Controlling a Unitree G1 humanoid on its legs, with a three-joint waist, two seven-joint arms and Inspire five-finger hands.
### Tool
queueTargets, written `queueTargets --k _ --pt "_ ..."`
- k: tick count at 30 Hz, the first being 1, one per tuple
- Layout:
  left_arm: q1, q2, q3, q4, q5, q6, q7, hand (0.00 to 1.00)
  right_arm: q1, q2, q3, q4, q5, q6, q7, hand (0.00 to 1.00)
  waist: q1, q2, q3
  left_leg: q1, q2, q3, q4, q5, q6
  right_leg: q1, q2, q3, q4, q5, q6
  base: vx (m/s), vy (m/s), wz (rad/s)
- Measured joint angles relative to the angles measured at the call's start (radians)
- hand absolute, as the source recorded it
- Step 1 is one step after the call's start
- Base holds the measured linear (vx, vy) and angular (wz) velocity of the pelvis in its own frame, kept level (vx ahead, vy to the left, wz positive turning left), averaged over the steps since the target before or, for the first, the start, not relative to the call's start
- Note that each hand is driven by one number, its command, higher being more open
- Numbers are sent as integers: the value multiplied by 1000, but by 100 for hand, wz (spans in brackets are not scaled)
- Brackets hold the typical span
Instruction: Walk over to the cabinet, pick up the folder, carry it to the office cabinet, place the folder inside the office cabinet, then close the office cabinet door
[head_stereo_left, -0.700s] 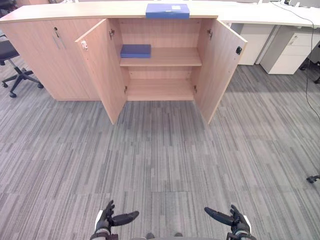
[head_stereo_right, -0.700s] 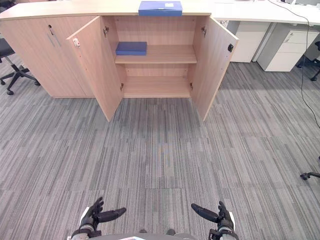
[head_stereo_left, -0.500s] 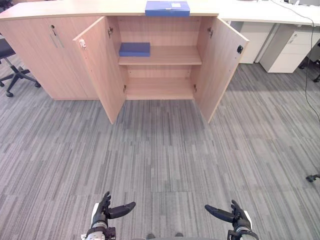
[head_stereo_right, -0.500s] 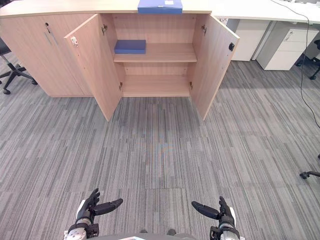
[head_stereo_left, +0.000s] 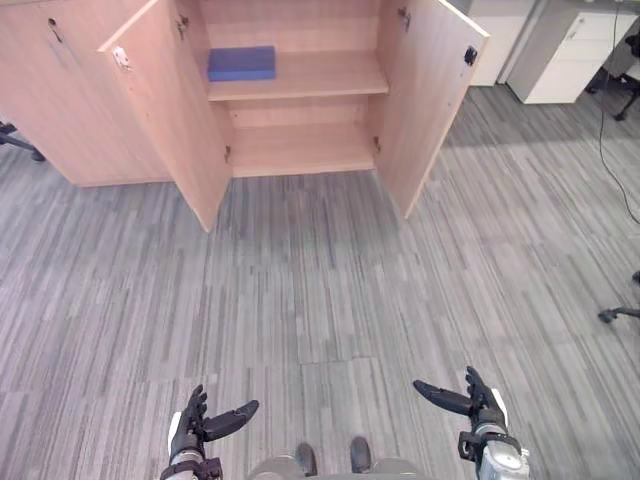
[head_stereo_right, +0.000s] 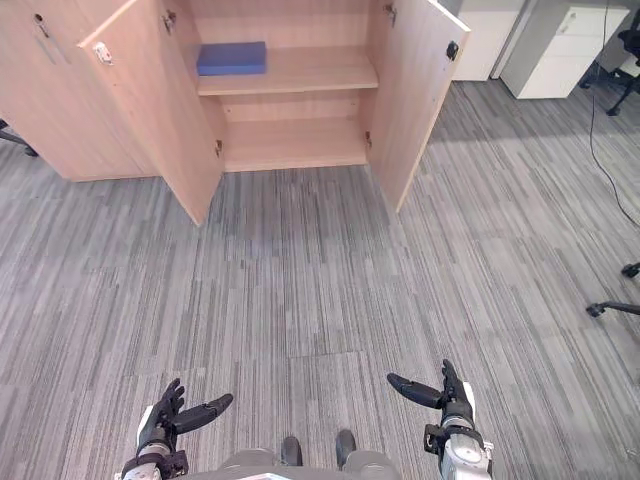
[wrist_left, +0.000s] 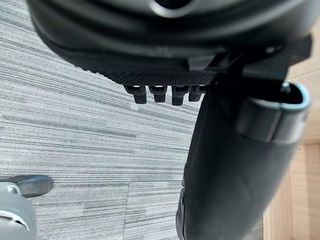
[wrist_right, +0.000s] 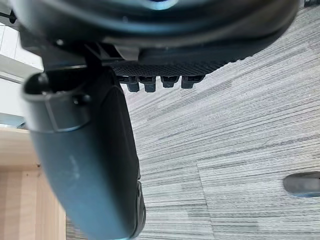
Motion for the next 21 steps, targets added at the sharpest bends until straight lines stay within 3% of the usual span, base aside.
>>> queueTargets --k 1,2,3,4,6,9,10,11,12,13,14,15,17,18,19,21 --pt "-1 0 -1 -4 -2 0 0 100 -1 0 0 -2 1 0 0 100 -2 0 2 0 0 0 4 -10 8 -13 0 -3 28 -9 7 123 49 -10" --pt "-2 0 -2 -15 -13 0 3 100 -6 3 6 -17 6 0 0 100 3 3 11 12 0 3 9 -30 16 -104 -13 -53 233 -36 26 178 51 -6" --pt "-8 5 -7 -25 -16 0 6 100 -2 3 22 -41 8 0 -2 100 -3 3 31 47 -5 -2 6 -36 29 -187 -37 -107 419 -61 25 241 63 -4" --pt "-10 9 -13 -25 -16 0 9 100 0 4 27 -48 8 0 -1 100 -7 3 40 66 -6 -4 6 -48 31 -205 -48 -127 458 -79 15 284 56 5" --pt "-16 22 -35 -25 -16 1 23 100 2 3 46 -53 8 0 -2 100 -8 10 54 117 -5 -13 1 -77 31 -258 -66 -176 465 -108 -4 362 41 15" --pt "-86 28 -50 -25 -16 0 24 100 -5 -5 52 -62 14 0 -3 100 -50 32 85 196 25 -96 -71 -81 25 -357 -52 -211 279 -69 -26 456 -33 79" --pt "-114 27 -56 -25 -16 -2 24 100 -4 -14 56 -62 14 0 -7 100 -55 42 98 234 42 -122 -103 -82 -3 -378 -36 -216 166 14 -31 595 -100 86" --pt "-128 32 -65 -25 -16 -4 26 100 7 -19 62 -65 14 0 -10 100 -56 32 99 277 47 -137 -108 -102 -39 -390 -40 -204 80 120 -49 623 -122 80" --pt "-129 31 -65 -21 -15 -4 27 100 12 -19 62 -65 14 0 -13 100 -61 29 98 302 51 -151 -105 -114 -62 -388 -49 -200 97 200 -62 678 -177 61" --pt "-137 18 -65 -7 -14 -6 29 100 6 -25 61 -61 14 2 -19 100 -68 50 101 316 80 -162 -64 -119 -86 -396 -46 -225 199 205 -102 680 -222 42" --pt "-144 19 -68 3 -13 -5 29 100 -3 -21 61 -70 14 0 -20 100 -71 48 102 285 85 -151 20 -93 -131 -397 -52 -233 246 145 -112 961 -325 37" --pt "-145 8 -68 19 -12 -3 30 100 -11 -22 66 -77 13 -2 -18 100 -72 47 105 186 106 -122 289 6 -183 -338 -47 -238 254 78 -120 809 -275 19" --pt "-132 1 -68 20 -12 -3 29 100 -14 -22 84 -76 13 -2 -19 100 -63 47 112 91 149 -100 550 162 -196 -243 -24 -237 203 54 -130 620 -190 -2" --pt "-127 0 -67 20 -13 -3 22 100 -17 -10 91 -73 14 -2 -20 100 -46 44 121 13 194 -72 757 108 -159 -134 7 -229 141 45 -144 642 -157 -16" --pt "-130 0 -66 18 -14 -3 22 100 -24 9 90 -73 15 -3 -25 100 -29 24 133 -60 215 -28 858 53 -124 -29 16 -218 75 37 -154 613 -128 -20" --pt "-131 -4 -73 5 -15 -5 19 100 -37 18 91 -74 22 -16 -29 100 -4 0 137 -185 209 37 813 -3 -84 92 13 -189 -35 37 -155 494 -67 -24"
